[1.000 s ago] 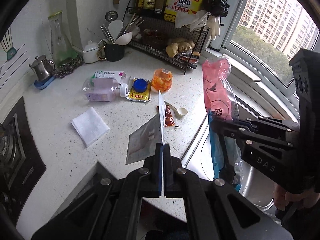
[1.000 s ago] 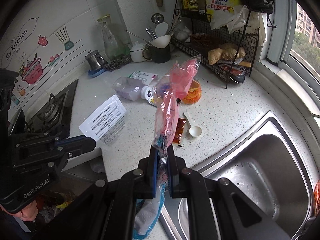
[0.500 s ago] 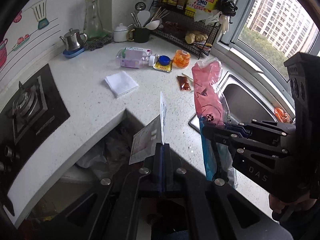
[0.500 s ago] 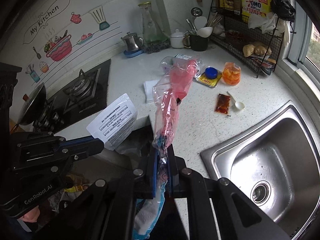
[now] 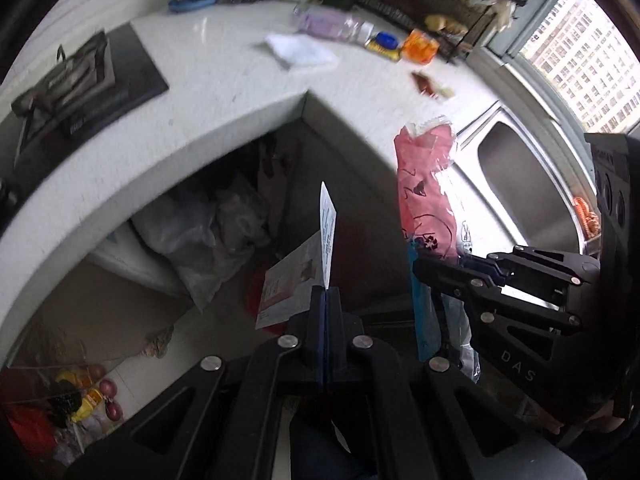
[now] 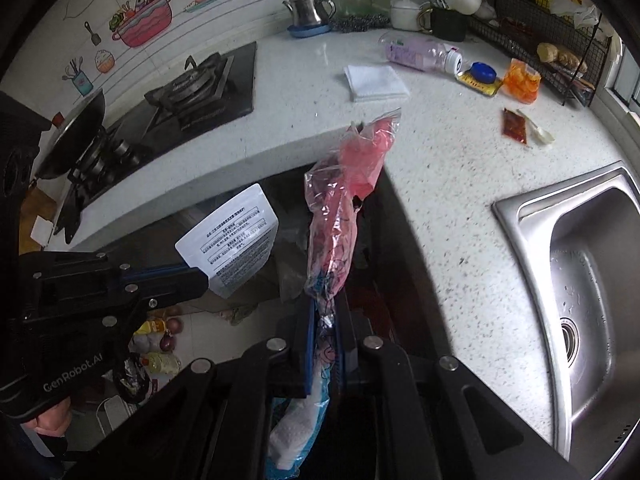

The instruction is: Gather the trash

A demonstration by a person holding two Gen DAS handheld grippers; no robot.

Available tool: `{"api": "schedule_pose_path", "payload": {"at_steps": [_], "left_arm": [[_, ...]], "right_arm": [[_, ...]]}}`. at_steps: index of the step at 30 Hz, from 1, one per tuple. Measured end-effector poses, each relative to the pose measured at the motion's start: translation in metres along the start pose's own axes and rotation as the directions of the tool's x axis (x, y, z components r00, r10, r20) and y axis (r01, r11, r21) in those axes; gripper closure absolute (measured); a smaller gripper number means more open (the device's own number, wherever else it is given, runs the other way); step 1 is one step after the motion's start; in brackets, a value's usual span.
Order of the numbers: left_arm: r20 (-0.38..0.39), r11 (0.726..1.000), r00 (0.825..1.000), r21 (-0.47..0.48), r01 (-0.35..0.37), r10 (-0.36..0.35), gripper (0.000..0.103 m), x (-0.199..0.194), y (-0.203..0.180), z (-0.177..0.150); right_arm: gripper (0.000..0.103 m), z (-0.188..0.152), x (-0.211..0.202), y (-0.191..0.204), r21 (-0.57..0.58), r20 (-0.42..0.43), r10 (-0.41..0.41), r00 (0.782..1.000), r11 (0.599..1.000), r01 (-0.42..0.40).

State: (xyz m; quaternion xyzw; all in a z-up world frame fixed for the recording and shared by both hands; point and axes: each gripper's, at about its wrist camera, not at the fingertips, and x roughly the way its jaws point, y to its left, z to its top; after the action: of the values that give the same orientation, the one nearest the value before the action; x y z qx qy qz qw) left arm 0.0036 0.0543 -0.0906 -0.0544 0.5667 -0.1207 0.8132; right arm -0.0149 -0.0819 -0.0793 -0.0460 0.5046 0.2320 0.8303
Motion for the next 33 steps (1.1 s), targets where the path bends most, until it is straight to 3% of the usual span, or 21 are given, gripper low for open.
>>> {"api": "schedule_pose_path", "payload": {"at_steps": [11, 22, 26, 33], "left_arm": [[-0.110, 0.999, 0.994, -0.039, 0.019, -0.023, 0.103, 0.135, 0.060, -0.039], [-0.193, 0.993, 0.977, -0.099, 0.071, -0.089, 0.103, 0.287, 0.102, -0.079], [-0.224, 0.995, 0.971, -0.065, 0.069, -0.082, 0.103, 0.330, 0.099, -0.083], [-0.263, 0.998, 0.963, -0.023, 0.059, -0.063, 0.103, 0.367, 0.095, -0.078]], "right_arm": [[0.096, -0.033, 0.134, 0.000, -0.012, -0.108, 0.017, 0.994, 1.000, -0.018], [0.096, -0.077, 0.274, -0.031, 0.016, -0.165, -0.005, 0.986, 1.000, 0.007], [0.096, -0.088, 0.309, -0.042, 0.008, -0.206, -0.031, 0.978, 0.999, 0.034], [0.096, -0.102, 0.335, -0.057, 0.054, -0.252, -0.039, 0.967, 0.997, 0.054]]}}
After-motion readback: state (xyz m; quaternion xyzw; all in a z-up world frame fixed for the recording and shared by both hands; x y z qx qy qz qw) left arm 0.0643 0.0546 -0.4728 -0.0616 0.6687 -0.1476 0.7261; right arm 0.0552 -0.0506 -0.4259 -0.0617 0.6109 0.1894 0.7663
